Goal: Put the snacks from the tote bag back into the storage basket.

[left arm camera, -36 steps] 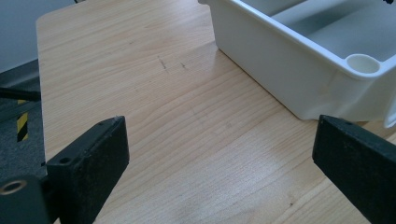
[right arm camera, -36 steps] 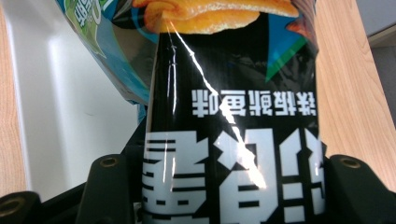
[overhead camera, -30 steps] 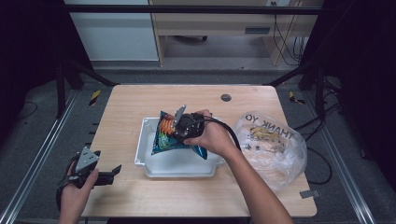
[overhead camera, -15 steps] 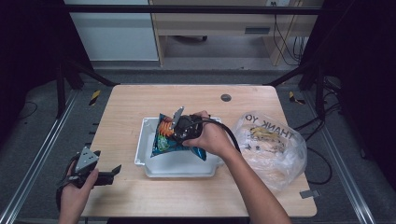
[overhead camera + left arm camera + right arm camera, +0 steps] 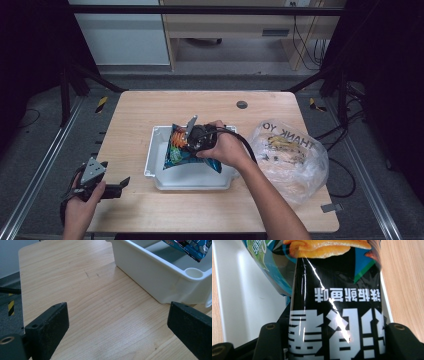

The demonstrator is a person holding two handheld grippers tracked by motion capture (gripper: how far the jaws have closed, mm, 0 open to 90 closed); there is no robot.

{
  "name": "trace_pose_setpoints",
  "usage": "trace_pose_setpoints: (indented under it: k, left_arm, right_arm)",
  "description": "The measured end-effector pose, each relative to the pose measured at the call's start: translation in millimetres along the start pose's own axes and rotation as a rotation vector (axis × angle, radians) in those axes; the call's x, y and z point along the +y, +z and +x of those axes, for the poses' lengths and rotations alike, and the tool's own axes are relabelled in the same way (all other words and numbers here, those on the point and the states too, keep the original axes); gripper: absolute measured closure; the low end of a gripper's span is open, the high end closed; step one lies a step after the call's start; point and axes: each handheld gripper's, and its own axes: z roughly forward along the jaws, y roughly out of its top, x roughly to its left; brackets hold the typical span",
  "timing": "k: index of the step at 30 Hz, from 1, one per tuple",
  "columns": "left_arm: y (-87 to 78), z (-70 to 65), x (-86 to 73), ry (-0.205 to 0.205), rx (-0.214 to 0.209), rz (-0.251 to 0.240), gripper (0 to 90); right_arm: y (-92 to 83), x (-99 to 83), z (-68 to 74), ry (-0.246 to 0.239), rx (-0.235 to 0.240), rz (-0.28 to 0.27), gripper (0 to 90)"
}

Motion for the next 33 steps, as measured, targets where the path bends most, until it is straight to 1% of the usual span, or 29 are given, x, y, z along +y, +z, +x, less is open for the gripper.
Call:
trace_pose_setpoints:
  k: [17,21,24,30,31,32,33]
  left_arm:
    - [-0.2,0.6,-0.1,0.000,-0.001,0.002,3.3]
    - [-0.3,0.6,0.0,0.000,-0.001,0.001,3.4]
    - [-0.1,0.2,0.1,0.001,-0.002,0.001,3.3]
    - [0.1,0.0,0.1,0.002,0.000,0.001,3.4]
    - [1.1,1.8,0.8,0.028,0.005,-0.015,3.3]
    - [0.3,-0.1,0.1,0.002,-0.001,0.002,3.4]
    - [0.2,-0.2,0.2,0.004,-0.002,0.003,3.4]
  right_arm:
    - [-0.4,-1.5,0.2,0.000,-0.004,-0.012,41.9]
    - [-3.4,-2.5,2.8,0.001,-0.011,-0.022,41.9]
    - [-6.4,-3.9,4.9,0.005,-0.012,-0.039,41.9]
    - [-9.9,-5.1,10.8,-0.001,-0.008,-0.055,42.0]
    - [-9.7,-5.4,11.5,-0.001,-0.006,-0.058,41.9]
    - [-9.3,-5.6,12.2,-0.003,-0.006,-0.058,42.0]
    - [-8.4,-6.0,12.9,-0.002,-0.005,-0.058,42.0]
